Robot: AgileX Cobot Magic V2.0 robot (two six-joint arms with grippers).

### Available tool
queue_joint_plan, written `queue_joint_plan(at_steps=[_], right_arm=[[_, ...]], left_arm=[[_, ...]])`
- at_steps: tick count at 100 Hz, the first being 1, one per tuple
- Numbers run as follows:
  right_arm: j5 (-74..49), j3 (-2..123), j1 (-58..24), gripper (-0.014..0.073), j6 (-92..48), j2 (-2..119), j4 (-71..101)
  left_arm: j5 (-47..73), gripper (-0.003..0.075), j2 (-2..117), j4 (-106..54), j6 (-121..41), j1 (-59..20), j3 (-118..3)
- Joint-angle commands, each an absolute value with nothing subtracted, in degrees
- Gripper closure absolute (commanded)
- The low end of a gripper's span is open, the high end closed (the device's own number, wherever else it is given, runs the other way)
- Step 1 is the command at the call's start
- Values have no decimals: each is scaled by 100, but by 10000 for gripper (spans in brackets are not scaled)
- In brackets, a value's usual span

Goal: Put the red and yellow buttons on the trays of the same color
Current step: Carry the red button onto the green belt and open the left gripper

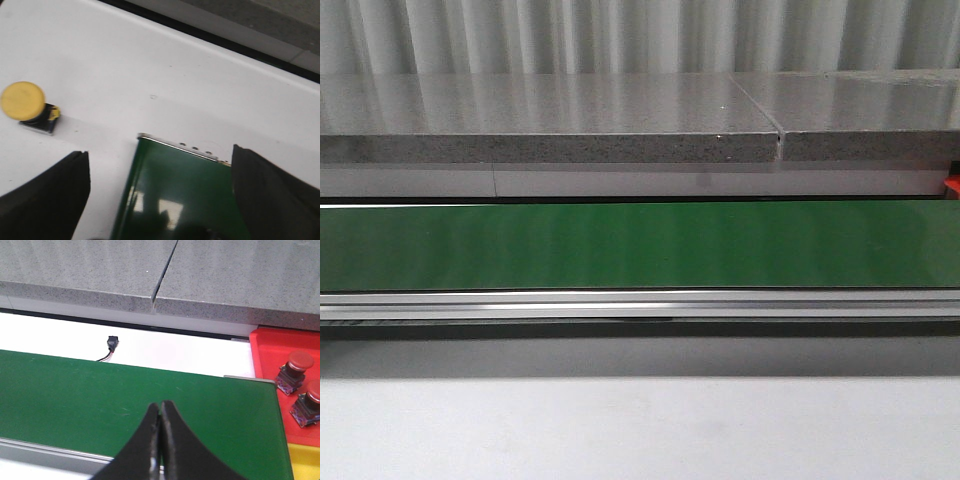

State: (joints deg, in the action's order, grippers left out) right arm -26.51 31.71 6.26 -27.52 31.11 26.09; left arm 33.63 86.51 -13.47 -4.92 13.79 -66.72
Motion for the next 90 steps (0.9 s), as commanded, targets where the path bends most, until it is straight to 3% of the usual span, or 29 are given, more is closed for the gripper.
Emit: queue_joint_plan(at_steps=[1,39,90], right_arm=[[-2290,3358,611,661,-2786,3111,2656],[-2290,3358,611,661,-2786,3111,2656],[-2290,3358,611,661,-2786,3111,2656]], left_arm=[[3024,156,8550,-1449,-514,1649,-6864],[2467,157,9508,-1360,-514,2171,-6929],[2624,157,10750,-1330,-514,2352,-7990]])
